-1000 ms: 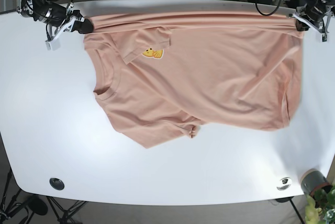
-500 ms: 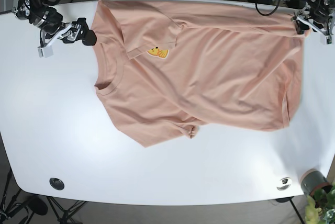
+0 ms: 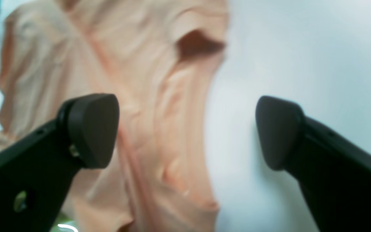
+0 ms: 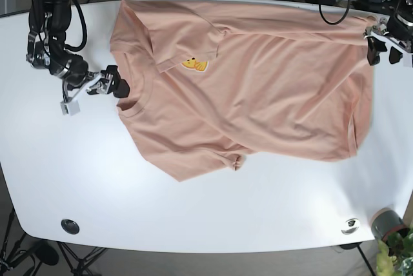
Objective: Fold the T-shirt properly
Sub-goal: 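Move the right gripper to the shirt side below the collar and grasp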
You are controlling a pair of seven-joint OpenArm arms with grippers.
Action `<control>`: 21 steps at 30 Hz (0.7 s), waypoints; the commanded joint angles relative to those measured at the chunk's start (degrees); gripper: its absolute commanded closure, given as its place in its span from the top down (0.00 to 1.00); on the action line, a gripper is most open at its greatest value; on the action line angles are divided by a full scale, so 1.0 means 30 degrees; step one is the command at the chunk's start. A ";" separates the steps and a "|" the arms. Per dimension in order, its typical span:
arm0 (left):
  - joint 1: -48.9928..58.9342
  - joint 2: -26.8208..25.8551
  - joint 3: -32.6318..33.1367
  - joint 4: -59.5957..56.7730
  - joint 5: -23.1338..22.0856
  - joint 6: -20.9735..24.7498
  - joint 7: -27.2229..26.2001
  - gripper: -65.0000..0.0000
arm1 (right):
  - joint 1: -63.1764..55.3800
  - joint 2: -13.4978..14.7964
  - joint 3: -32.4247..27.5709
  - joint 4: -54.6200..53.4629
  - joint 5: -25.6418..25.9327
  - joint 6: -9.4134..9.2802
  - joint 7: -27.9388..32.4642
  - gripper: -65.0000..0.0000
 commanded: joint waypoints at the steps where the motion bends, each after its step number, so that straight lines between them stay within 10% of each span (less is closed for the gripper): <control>1: -0.0019 -0.0312 -0.0093 0.0477 -0.0427 -0.0026 -0.0383 0.57 | 0.1307 0.0317 -0.0221 -0.0513 0.0205 0.0215 0.0355 1.00; 21: -0.1337 -0.0341 0.0112 0.0536 0.0393 -0.0026 -0.0383 0.57 | 1.0040 0.0288 -0.4646 -1.0300 -0.0263 0.0332 0.2524 1.00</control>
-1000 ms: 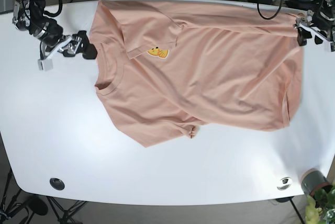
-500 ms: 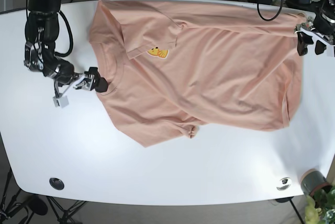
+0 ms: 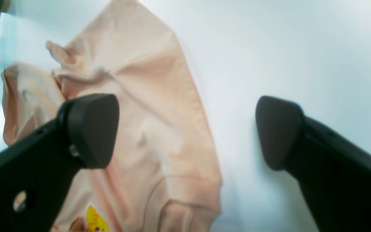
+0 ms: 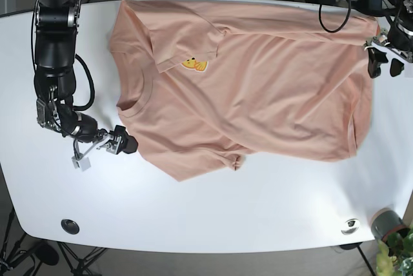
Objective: Fold the T-shirt properly
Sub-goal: 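Move the right gripper to the shirt side below the collar and grasp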
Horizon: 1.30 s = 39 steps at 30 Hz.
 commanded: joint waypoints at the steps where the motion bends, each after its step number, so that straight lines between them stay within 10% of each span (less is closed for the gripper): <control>1: -0.0026 -0.0377 -0.0092 0.0346 0.0373 -0.0019 -0.0456 0.57 | 0.0627 0.0346 -0.0335 -0.0262 0.0239 0.0157 0.0616 1.00; 13: -0.1198 -0.0260 0.0025 0.0346 0.3128 -0.0019 -0.0456 0.57 | 0.0598 -0.1236 -0.2503 -0.2196 0.0239 0.0157 0.2580 0.86; 27: -0.6444 0.0267 0.3073 0.0200 1.0219 -0.0019 -0.0456 0.58 | 0.0627 -0.1969 -0.2532 -0.2137 0.0239 0.0157 0.2785 0.64; 39: -1.0751 0.0121 0.6120 -0.4430 1.0366 0.1871 -0.0573 0.63 | 0.0598 -0.1940 -0.2532 -0.2108 0.0210 0.0098 0.2814 0.00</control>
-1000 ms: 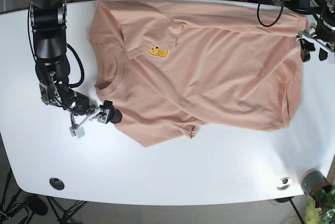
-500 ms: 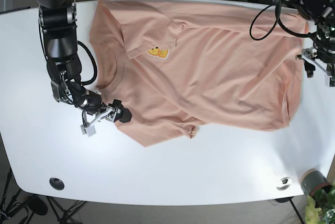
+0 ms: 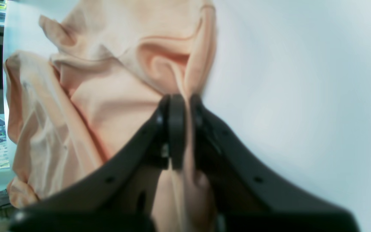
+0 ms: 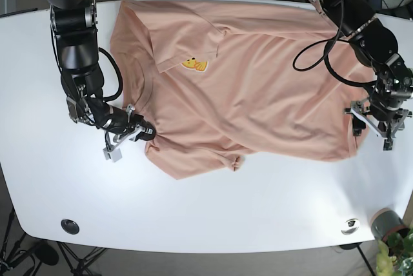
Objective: Fold the T-shirt properly
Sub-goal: 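Move the right gripper to the shirt side below the collar and grasp, then lower the left gripper onto the shirt side opposite and grasp it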
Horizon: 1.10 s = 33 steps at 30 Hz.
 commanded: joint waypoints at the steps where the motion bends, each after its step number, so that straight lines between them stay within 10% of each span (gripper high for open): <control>1: -0.1216 -0.0609 0.0468 -0.1177 -0.0177 0.0897 -0.0435 0.67 | 0.0496 0.0246 0.0039 0.0238 0.0079 0.0098 0.0016 0.00; 14: -0.4674 -0.2280 0.4043 -1.0437 -0.0235 0.6230 -0.5036 0.87 | 0.0261 0.0158 0.0069 0.0267 0.0079 0.0157 0.0046 0.00; 33: -0.6227 -0.4595 0.6475 -1.7206 -0.0294 0.6260 -0.8201 0.87 | 0.0232 0.0129 0.0069 0.0297 0.0108 0.0157 0.0046 0.00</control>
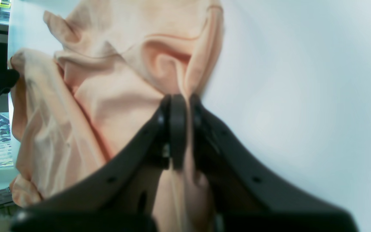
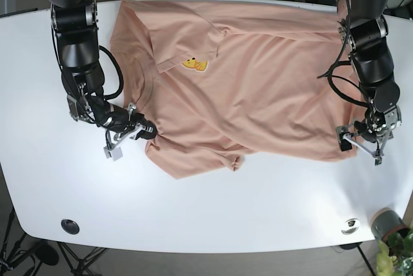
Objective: Fold the T-shirt properly
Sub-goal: 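Lower the left gripper onto the shirt side opposite and grasp it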
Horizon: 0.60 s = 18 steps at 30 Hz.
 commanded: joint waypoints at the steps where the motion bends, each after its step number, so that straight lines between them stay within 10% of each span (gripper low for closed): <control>1: -0.0552 -0.0522 -0.0053 0.0235 -0.0097 0.0103 -0.0449 0.87 | 0.0436 0.0180 0.0047 0.0260 0.0064 0.0091 -0.0027 0.00; 18: 0.0239 -0.0551 -0.0024 -0.1201 -0.0097 0.0074 -0.0419 0.86 | 0.0465 0.0180 0.0047 0.0260 0.0094 0.0091 -0.0027 0.00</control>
